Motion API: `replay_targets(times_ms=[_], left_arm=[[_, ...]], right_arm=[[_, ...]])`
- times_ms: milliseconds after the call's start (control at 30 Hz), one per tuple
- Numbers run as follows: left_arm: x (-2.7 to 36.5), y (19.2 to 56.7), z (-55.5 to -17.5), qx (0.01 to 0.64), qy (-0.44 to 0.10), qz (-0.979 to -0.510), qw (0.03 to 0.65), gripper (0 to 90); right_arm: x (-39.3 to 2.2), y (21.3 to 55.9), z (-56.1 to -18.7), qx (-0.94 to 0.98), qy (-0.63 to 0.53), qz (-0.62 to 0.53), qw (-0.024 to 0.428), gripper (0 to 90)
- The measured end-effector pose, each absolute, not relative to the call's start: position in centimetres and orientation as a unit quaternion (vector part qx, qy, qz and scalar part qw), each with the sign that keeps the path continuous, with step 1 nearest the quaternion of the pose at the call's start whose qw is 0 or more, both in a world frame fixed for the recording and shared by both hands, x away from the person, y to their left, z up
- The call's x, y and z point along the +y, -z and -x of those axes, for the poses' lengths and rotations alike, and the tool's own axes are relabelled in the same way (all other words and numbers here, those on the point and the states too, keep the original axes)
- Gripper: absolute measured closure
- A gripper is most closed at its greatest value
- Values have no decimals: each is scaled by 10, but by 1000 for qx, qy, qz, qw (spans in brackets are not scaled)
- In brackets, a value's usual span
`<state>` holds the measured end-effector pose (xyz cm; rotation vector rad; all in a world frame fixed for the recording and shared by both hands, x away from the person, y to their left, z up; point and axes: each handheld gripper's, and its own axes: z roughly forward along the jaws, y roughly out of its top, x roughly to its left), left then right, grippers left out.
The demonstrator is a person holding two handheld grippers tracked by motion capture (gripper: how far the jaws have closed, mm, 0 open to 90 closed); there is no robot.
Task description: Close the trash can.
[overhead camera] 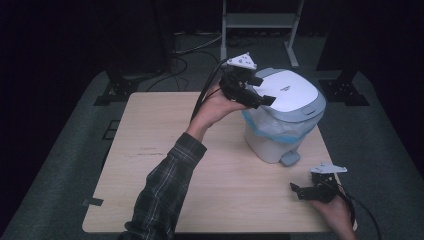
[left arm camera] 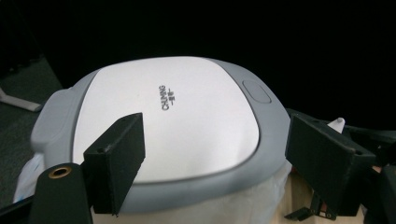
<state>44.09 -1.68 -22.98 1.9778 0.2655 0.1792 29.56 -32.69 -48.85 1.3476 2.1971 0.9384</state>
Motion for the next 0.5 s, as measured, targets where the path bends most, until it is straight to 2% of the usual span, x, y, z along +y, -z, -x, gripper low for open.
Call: replay_targets(times_ms=[500], left_arm=[[38, 241, -418, 135, -115, -830, 529, 82]], right_arm=[[-327, 488, -296, 785, -335, -483, 197, 26]])
